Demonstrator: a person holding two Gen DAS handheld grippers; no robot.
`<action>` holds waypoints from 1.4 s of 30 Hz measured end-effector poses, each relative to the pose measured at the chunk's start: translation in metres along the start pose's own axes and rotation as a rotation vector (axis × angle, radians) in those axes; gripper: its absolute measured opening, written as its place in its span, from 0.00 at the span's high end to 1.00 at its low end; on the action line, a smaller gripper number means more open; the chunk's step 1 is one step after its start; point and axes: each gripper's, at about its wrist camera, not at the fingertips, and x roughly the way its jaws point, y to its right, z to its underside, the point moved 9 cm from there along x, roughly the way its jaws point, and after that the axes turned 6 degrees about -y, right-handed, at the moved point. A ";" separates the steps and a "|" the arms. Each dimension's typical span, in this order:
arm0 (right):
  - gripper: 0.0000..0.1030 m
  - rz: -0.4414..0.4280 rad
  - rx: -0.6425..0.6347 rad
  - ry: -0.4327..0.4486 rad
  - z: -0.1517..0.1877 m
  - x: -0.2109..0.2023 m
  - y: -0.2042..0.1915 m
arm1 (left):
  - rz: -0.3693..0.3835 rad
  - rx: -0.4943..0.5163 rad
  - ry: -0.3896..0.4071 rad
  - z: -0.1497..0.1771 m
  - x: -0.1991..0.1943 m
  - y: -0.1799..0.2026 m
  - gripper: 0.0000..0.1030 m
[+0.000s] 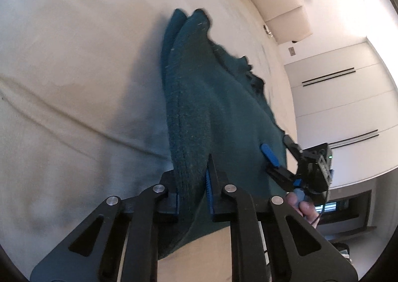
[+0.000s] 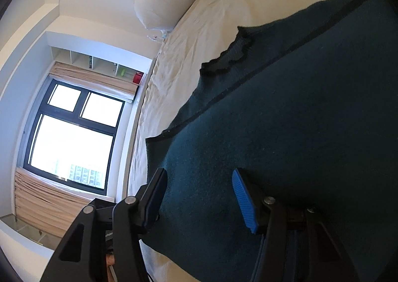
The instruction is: Fold small clothes
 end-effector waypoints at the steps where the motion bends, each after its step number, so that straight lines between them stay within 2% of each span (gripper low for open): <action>1: 0.44 -0.002 0.001 0.003 -0.001 -0.003 0.001 | 0.000 0.011 0.006 -0.001 -0.001 0.007 0.88; 4: 0.44 -0.024 0.022 0.005 -0.006 -0.011 0.007 | -0.011 0.068 0.020 -0.005 -0.004 0.037 0.88; 9: 0.44 -0.139 0.091 0.022 -0.014 -0.034 0.016 | -0.051 0.183 0.018 -0.013 0.012 0.102 0.88; 13: 0.42 -0.220 0.141 0.048 -0.027 -0.060 0.026 | -0.094 0.304 -0.005 -0.009 0.052 0.162 0.88; 15: 0.38 -0.265 0.165 0.074 -0.036 -0.076 0.033 | -0.104 0.364 -0.033 0.000 0.085 0.188 0.88; 17: 0.29 -0.276 0.190 0.092 -0.045 -0.088 0.041 | -0.124 0.403 -0.067 0.011 0.119 0.201 0.88; 20: 0.28 -0.279 0.213 0.051 -0.051 -0.088 0.050 | -0.203 0.434 -0.126 0.032 0.178 0.193 0.88; 22: 0.28 -0.260 0.200 0.015 -0.051 -0.083 0.051 | -0.223 0.445 -0.097 0.038 0.190 0.188 0.87; 24: 0.28 -0.221 0.173 -0.020 -0.051 -0.076 0.050 | -0.249 0.488 -0.068 0.039 0.187 0.193 0.84; 27: 0.28 -0.194 0.164 -0.034 -0.056 -0.070 0.046 | -0.273 0.572 -0.081 0.047 0.186 0.203 0.75; 29: 0.28 -0.192 0.168 -0.046 -0.061 -0.065 0.042 | -0.266 0.609 -0.089 0.055 0.185 0.210 0.61; 30: 0.28 -0.186 0.165 -0.052 -0.064 -0.063 0.040 | -0.252 0.617 -0.094 0.060 0.185 0.212 0.45; 31: 0.28 -0.179 0.161 -0.059 -0.067 -0.061 0.039 | -0.235 0.629 -0.096 0.065 0.182 0.215 0.37; 34: 0.29 -0.145 0.158 -0.088 -0.073 -0.050 0.038 | -0.211 0.684 -0.093 0.084 0.167 0.219 0.37; 35: 0.30 -0.127 0.145 -0.101 -0.073 -0.047 0.037 | -0.182 0.700 -0.076 0.088 0.158 0.221 0.37; 37: 0.32 -0.084 0.102 -0.131 -0.069 -0.038 0.034 | -0.173 0.703 -0.008 0.085 0.136 0.215 0.37; 42: 0.53 0.017 0.045 -0.191 -0.061 -0.020 0.035 | -0.143 0.600 0.067 0.054 0.107 0.190 0.37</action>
